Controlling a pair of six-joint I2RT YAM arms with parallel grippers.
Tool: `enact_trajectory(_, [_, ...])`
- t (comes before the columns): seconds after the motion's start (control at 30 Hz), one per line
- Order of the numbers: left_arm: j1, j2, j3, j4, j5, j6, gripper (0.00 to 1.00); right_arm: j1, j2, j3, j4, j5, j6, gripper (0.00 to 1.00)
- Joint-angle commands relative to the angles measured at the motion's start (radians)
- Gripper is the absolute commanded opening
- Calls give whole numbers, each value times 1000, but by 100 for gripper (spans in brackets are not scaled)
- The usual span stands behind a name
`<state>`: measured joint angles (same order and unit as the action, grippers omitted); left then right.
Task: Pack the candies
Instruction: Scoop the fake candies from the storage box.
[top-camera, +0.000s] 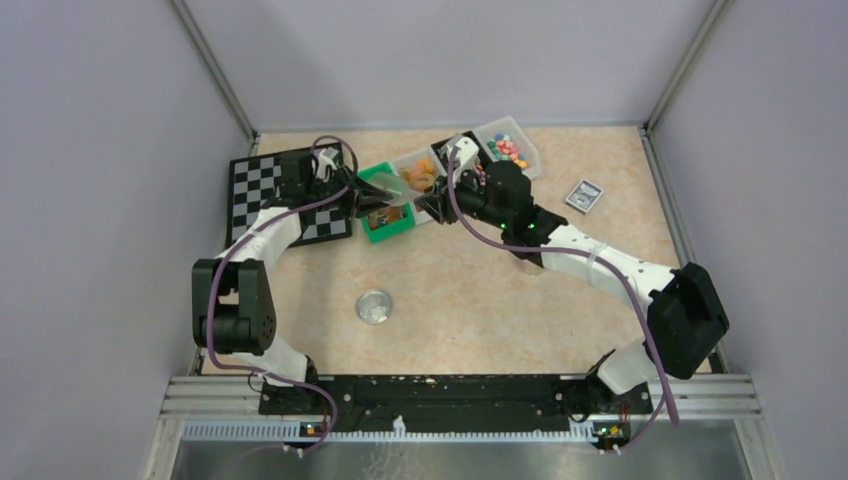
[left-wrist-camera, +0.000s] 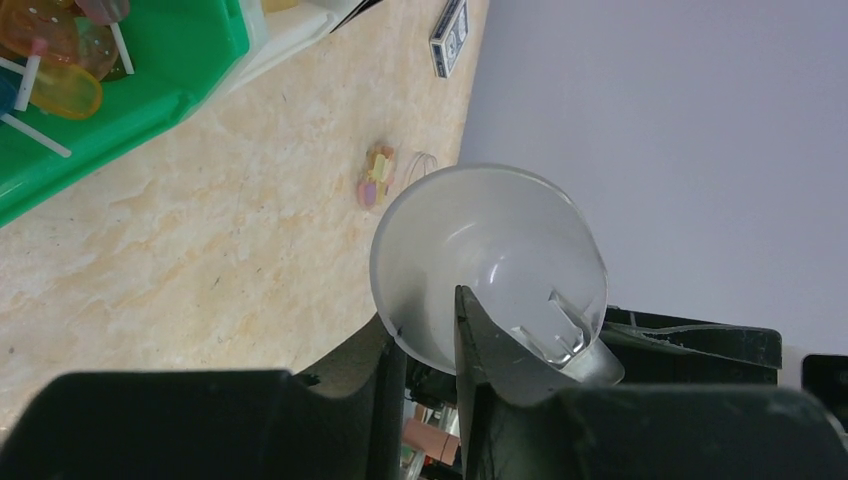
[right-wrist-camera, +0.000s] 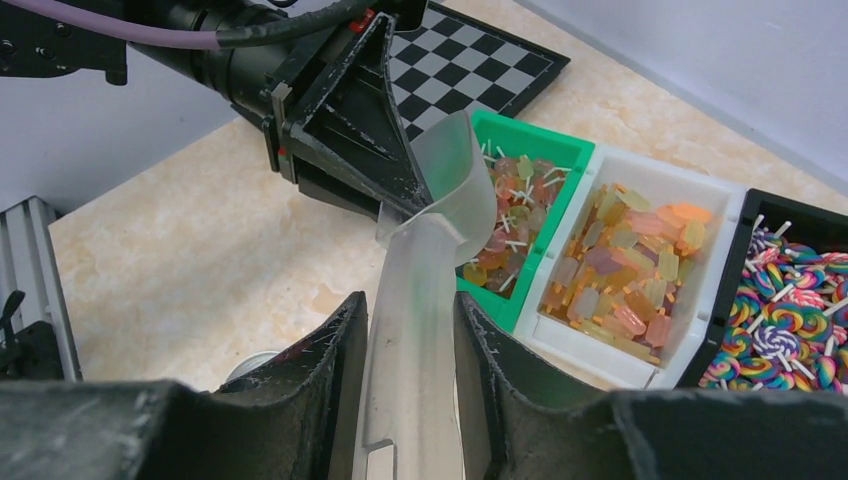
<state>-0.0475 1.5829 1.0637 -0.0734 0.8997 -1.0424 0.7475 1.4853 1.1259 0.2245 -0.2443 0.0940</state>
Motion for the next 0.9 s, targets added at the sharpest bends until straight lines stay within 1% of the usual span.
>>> enact_trajectory(0.0, [-14,-27,-5,56,46,68,20,4,-46,12,103,3,-9,0])
enact_trajectory(0.1, [-14,-48,0,92,42,91,42,4,-56,2,107,25,115,0])
enact_trajectory(0.17, [-14,-68,13,79,22,129,53,4,-74,-4,84,68,183,0])
enact_trajectory(0.27, [-14,-91,26,42,-2,172,64,4,-100,-22,68,98,260,0])
enact_trajectory(0.33, [-14,-96,27,46,7,179,68,4,-106,-12,25,100,290,0])
enact_trajectory(0.4, [-15,-97,29,42,17,191,72,2,-104,10,-48,139,323,0])
enact_trajectory(0.47, [-15,-104,38,1,14,235,78,-3,-104,21,-105,170,380,0])
enact_trajectory(0.57, [-15,-129,74,-126,-73,357,81,-21,-104,27,-161,179,508,0])
enact_trajectory(0.67, [-15,-154,116,-221,-181,489,81,-24,-100,48,-219,188,564,0])
enact_trajectory(0.77, [-30,-200,122,-221,-222,680,77,-31,-89,79,-295,187,585,0])
enact_trajectory(0.87, [-64,-280,79,-148,-267,837,73,-54,-76,94,-342,209,636,0])
